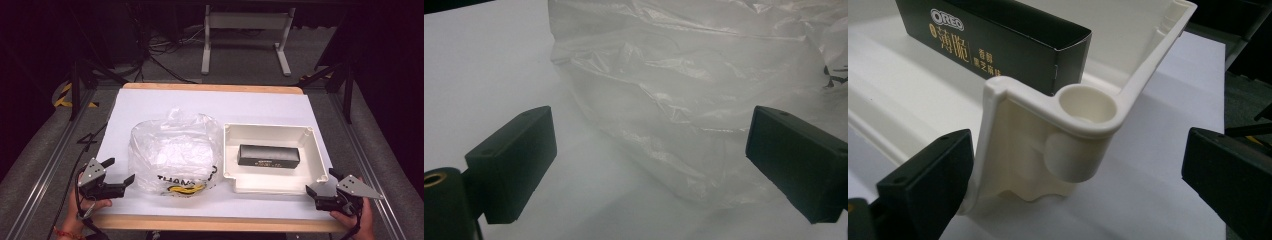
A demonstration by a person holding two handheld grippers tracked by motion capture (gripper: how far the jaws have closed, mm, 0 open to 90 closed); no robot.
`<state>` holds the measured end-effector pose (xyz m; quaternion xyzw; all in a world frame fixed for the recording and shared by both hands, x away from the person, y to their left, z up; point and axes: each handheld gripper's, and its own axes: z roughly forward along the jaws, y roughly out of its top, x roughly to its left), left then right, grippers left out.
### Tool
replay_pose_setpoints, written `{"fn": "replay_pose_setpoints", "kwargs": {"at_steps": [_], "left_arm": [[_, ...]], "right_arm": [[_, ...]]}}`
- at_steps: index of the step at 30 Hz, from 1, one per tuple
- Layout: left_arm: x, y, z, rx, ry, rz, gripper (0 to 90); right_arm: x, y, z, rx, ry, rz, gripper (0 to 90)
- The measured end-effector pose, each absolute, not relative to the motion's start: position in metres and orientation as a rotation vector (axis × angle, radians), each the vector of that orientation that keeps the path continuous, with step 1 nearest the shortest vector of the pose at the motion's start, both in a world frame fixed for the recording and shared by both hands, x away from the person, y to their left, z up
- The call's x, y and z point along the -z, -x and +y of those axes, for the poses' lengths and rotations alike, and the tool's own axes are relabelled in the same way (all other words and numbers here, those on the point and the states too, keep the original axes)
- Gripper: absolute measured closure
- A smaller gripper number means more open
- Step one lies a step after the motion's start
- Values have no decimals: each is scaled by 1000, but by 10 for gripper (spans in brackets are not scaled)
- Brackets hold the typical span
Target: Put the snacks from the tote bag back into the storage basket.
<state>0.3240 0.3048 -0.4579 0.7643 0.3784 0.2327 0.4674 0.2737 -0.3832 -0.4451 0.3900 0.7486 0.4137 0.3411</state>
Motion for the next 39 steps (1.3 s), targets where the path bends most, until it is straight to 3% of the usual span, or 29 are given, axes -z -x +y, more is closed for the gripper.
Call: {"fn": "replay_pose_setpoints", "kwargs": {"at_steps": [39], "left_arm": [[451,-320,302,-602,-1868,911,71]], "right_arm": [[421,-256,-379,-1122,-953,1876,26]]}}
